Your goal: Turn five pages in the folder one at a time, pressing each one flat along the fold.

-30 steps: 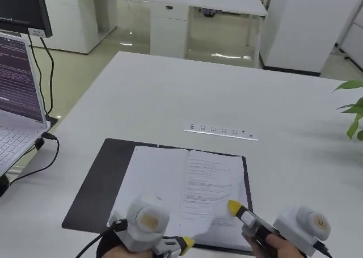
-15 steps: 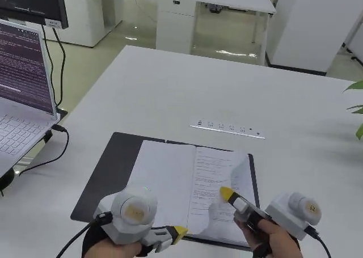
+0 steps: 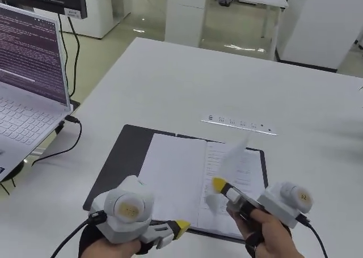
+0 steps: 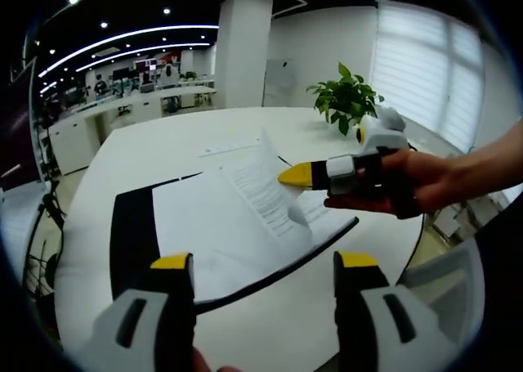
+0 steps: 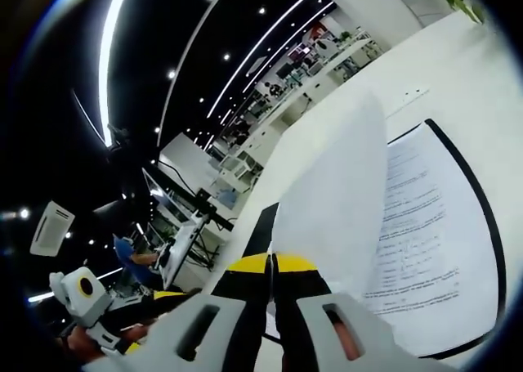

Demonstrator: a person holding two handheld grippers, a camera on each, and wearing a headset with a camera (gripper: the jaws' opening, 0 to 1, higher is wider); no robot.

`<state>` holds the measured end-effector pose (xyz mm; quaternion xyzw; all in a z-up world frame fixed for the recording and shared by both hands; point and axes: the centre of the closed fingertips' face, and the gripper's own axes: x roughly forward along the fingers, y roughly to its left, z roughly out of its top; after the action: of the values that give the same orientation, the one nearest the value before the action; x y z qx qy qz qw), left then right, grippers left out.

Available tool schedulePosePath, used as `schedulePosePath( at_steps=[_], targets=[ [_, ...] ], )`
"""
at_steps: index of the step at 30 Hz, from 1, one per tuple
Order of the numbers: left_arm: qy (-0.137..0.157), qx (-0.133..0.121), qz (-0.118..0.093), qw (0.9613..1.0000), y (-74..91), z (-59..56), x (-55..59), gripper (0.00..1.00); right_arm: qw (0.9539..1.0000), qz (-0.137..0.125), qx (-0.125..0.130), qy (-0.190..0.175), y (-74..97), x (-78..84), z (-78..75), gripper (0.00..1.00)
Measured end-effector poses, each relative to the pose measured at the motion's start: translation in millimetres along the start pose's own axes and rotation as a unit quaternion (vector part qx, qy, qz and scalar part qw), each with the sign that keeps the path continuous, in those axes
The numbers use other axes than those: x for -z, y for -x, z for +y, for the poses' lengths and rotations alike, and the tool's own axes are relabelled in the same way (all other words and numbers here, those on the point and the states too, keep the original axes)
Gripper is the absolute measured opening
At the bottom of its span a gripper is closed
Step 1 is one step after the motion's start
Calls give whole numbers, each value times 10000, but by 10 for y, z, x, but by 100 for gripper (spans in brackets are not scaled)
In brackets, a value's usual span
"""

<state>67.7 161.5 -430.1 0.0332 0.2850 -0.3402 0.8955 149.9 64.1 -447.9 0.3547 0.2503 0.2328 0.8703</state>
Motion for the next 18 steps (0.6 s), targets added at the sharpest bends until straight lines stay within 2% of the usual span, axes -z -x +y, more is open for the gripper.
schedulePosePath(
  at_steps=[9, 11, 14, 18],
  targets=[
    [136, -181, -14, 9997, 169, 154, 98, 69, 9996, 239, -151, 40, -204, 165, 168, 0],
    [250, -236, -39, 9994, 216, 241, 145, 70, 9993, 322, -183, 53, -250, 217, 201, 0],
    [257, -352, 15, 9990, 292, 361, 211, 70, 9990, 398, -217, 58, -294, 267, 225, 0],
    [325, -479, 3, 9983, 395, 507, 239, 70, 9979, 576, -267, 94, -358, 391, 276, 0]
  ],
)
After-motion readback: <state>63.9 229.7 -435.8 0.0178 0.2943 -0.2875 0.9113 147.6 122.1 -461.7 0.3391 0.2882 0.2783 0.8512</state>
